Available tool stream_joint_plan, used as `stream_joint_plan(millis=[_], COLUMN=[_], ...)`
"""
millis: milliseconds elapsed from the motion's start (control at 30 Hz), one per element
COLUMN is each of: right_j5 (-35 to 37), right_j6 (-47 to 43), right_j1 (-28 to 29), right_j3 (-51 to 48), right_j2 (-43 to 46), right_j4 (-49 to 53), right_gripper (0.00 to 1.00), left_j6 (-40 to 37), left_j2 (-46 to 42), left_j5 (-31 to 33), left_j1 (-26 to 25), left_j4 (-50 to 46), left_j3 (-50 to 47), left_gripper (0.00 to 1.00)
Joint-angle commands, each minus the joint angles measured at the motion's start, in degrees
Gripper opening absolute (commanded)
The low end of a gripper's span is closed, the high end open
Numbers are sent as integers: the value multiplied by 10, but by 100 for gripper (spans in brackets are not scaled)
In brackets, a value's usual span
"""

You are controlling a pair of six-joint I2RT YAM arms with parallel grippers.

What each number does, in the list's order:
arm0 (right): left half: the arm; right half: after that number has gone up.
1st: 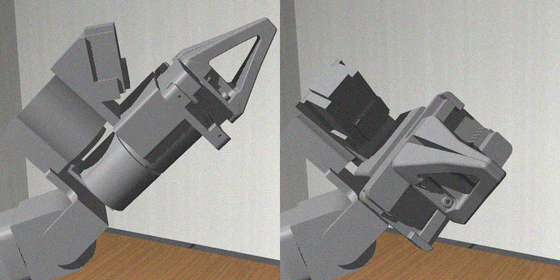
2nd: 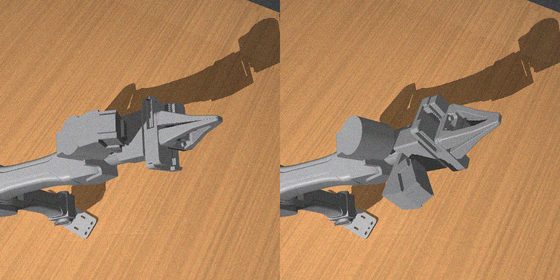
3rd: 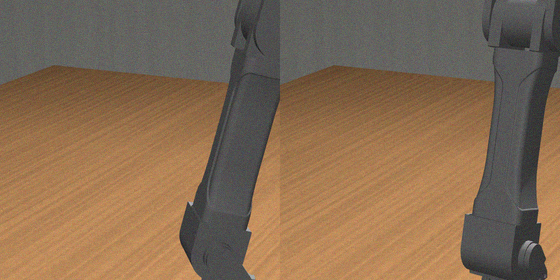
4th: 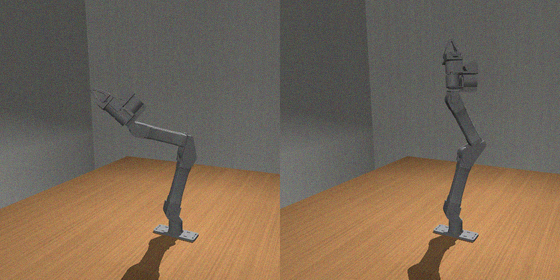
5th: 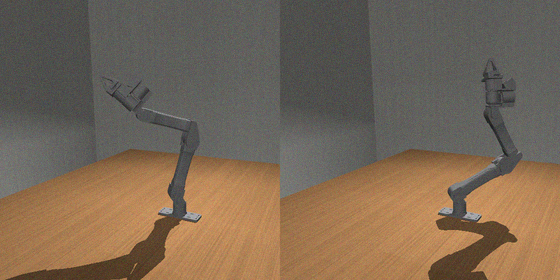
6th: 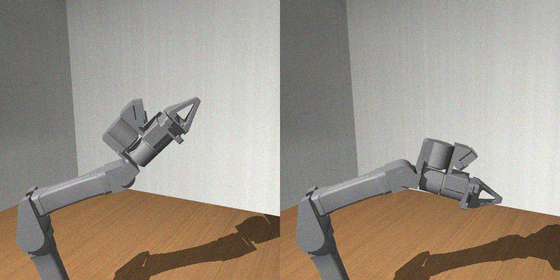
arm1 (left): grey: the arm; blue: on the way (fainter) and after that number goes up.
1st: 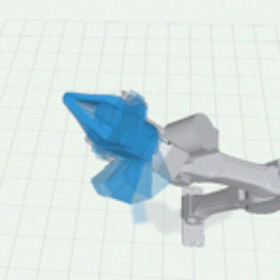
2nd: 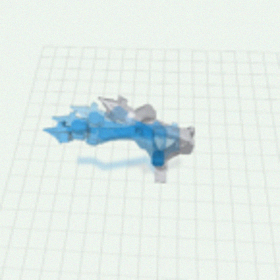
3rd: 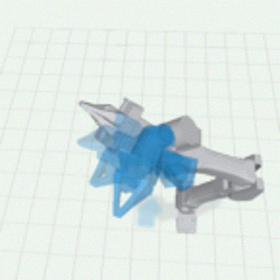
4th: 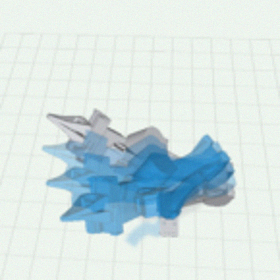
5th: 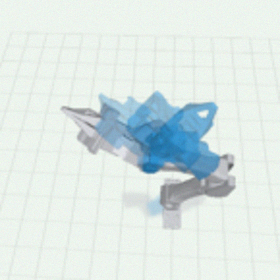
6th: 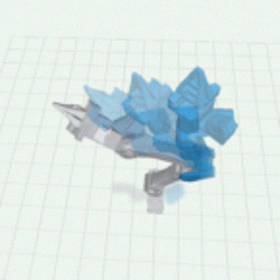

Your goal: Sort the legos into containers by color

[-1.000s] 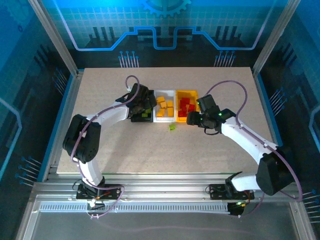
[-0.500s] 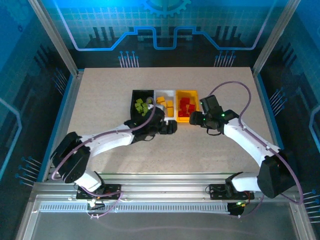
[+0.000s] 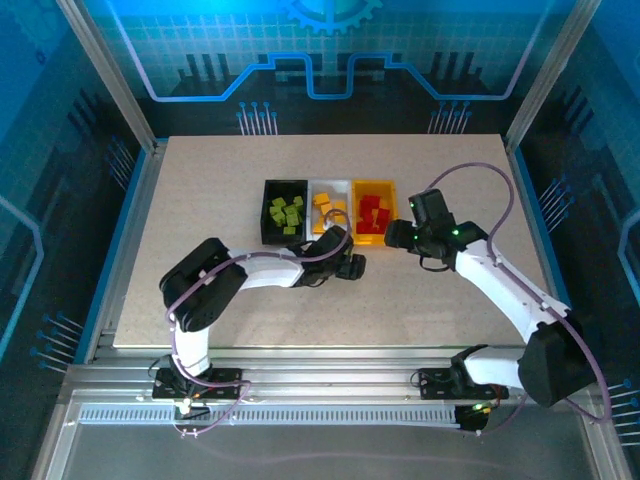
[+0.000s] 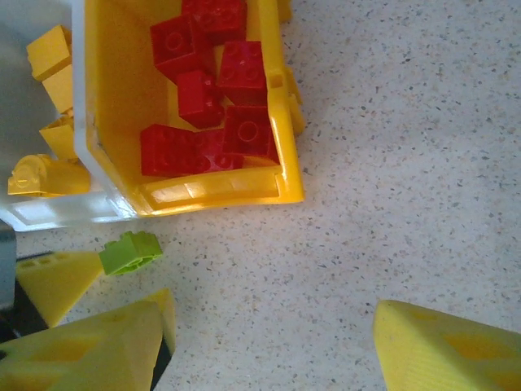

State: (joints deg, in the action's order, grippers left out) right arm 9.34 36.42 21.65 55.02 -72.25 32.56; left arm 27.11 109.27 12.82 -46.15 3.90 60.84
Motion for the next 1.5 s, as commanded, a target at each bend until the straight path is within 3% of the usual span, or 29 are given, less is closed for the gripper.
stream_joint_plan(millis=[0,200,533,700,900,1000,1167,1300,1467], right_j5=[-9,-15,-15,-14,-16,-20,-21,-21,-20], right_j6=[-5,-5,-2,0,1,5,7,8,8], right_j1=[-11,-14,-21,-21,-21,-22,-22,-22,-22], right_j3=[-11,-15,-23,-25,-29,-29,-25,-23,-18], right_j2=[18,24,35,36,37,33,20,15,15], right_j4=[9,6,2,1,-3,-8,-10,-10,-5], right_gripper=[70,70,70,70,70,70,70,70,70], left_j6=[-15,-20,-14,12,66,66,77,77,56], left_j2=[25,52,20,-29,-153,-200,-213,-160,-65], left_j5=[31,44,30,25,32,47,51,36,31], left_j1=[6,8,-1,-9,-10,24,136,206,233], left_j4=[12,-10,7,14,-6,-58,-123,-147,-181], left_j3=[22,49,26,1,-53,-39,1,55,161], left_gripper=[81,67,40,35,35,34,35,36,37])
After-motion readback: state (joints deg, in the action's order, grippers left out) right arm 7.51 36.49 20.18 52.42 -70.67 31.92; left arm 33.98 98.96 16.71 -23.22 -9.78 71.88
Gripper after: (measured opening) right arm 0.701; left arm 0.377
